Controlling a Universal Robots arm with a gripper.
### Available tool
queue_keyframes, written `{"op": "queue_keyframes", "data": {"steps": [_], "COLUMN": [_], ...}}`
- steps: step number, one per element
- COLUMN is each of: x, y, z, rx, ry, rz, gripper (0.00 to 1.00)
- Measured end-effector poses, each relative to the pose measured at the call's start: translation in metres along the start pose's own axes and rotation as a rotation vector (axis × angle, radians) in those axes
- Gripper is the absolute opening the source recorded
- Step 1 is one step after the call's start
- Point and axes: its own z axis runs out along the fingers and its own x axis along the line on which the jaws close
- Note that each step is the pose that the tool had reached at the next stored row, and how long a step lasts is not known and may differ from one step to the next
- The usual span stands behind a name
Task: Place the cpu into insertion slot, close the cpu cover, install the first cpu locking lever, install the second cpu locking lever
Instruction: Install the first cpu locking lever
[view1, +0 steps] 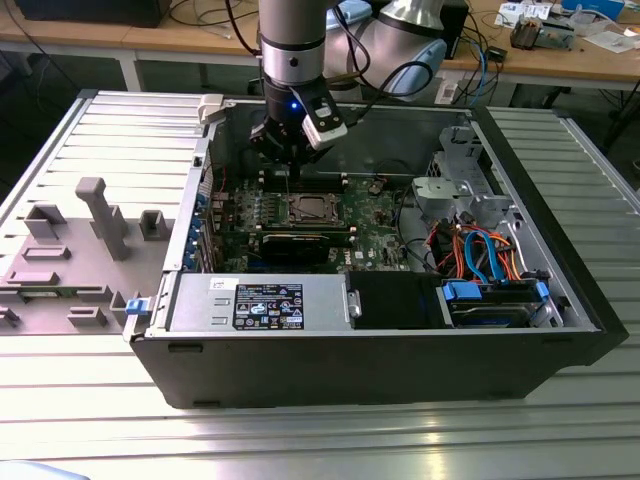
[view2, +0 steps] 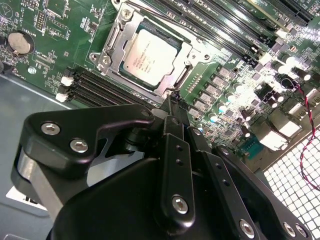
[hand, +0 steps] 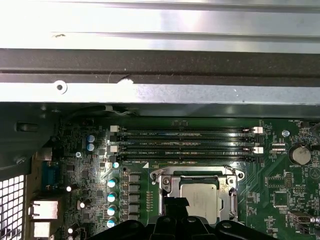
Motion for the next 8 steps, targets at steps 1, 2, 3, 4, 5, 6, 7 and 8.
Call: {"op": "queue_keyframes", "data": {"steps": [1,2,3,4,5,6,7,8], "x": [0.0,0.0002,0.0005,0.0006,0.0008,0.0015,0.0019,0.0025], "y": [0.0,0.0,0.0,0.0,0.0,0.0,0.0,0.0], "z": [0.0,0.0,0.0,0.0,0.0,0.0,-0.0001,-0.0001], "rx": [0.0,0.0,-0.0001,0.0,0.0,-0.0001,0.0,0.0], "ry": [0.0,-0.0001,0.0,0.0,0.0,-0.0001,-0.0001,0.0], "rz": [0.0,0.0,0.0,0.0,0.0,0.0,0.0,0.0], "gripper": [0.11,0.11,0.11,0.11,0.11,0.11,0.11,0.11]}}
